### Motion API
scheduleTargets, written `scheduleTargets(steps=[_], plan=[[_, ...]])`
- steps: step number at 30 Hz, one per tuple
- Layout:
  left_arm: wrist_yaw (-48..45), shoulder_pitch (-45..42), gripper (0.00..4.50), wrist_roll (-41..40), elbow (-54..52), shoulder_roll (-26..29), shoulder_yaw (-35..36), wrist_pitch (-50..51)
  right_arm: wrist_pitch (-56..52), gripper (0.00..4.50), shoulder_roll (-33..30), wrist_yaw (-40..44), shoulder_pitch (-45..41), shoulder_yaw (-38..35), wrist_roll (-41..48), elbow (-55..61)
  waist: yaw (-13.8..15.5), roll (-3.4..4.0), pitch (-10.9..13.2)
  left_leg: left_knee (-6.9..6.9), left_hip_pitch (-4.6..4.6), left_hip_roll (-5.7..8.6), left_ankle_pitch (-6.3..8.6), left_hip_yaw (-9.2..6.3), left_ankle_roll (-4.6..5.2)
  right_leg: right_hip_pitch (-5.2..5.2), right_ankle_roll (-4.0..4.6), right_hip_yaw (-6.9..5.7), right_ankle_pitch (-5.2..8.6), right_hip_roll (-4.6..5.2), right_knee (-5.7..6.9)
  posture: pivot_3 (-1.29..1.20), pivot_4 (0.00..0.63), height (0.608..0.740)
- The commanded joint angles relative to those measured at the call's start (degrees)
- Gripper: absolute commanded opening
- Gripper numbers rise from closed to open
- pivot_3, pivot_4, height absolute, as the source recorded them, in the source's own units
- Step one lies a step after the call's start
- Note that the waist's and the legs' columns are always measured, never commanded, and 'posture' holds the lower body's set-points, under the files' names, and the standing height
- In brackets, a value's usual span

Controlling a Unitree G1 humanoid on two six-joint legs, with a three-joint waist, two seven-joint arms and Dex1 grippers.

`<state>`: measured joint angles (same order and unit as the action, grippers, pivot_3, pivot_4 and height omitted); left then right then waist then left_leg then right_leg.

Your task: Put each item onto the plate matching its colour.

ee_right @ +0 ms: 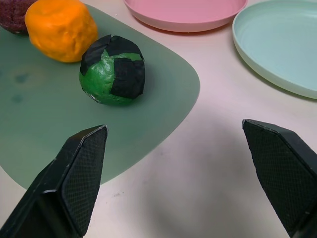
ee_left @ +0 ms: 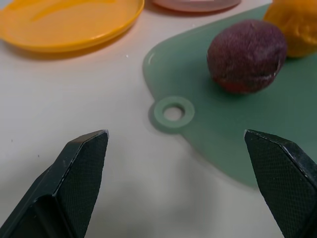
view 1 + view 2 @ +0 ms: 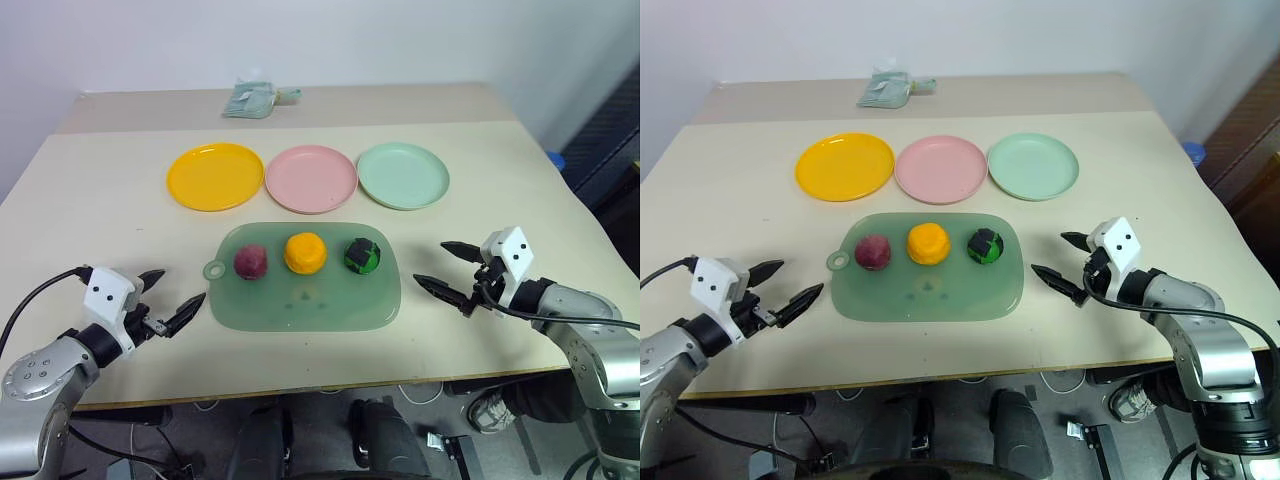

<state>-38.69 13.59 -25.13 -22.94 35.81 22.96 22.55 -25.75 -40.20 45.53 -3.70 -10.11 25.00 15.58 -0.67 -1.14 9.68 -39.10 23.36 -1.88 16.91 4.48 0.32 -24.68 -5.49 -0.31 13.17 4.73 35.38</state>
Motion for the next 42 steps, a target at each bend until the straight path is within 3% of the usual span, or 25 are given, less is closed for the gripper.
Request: scheduleTargets(steps=[1, 27, 42], plan=[[0.1, -0.7, 4.5, -0.6, -1.5, 0.4, 0.0, 0.2, 1.0, 4.43, 0.5, -0.6, 0.0, -1.0, 0.3, 2.3, 0.0, 0.0, 0.0, 0.0, 0.0, 0.0, 0.0, 0.0, 0.0, 0.0, 0.0, 0.0, 0.0, 0.0, 0.0, 0.0, 0.15, 0.74], [-0.9, -2.3, 4.5, -3.0, -4.2, 0.3, -3.3, 3.0, -1.7, 4.43, 3.6, -1.5, -3.3, 2.8, 2.4, 3.8, 0.0, -0.01, 0.0, -0.04, -0.04, -0.01, -0.01, 0.0, 0.01, 0.06, -0.02, 0.0, -0.01, -0.07, 0.03, 0.0, 0.15, 0.74], [2.9, -12.9, 4.5, 2.2, -1.0, -0.7, -12.8, 4.3, -7.0, 4.43, 2.1, 0.0, -3.2, 5.6, 7.2, 16.2, 0.0, -0.02, 0.0, -0.06, -0.06, 0.03, -0.01, -0.02, 0.01, 0.1, -0.04, 0.0, -0.02, -0.1, 0.06, 0.0, 0.15, 0.74]])
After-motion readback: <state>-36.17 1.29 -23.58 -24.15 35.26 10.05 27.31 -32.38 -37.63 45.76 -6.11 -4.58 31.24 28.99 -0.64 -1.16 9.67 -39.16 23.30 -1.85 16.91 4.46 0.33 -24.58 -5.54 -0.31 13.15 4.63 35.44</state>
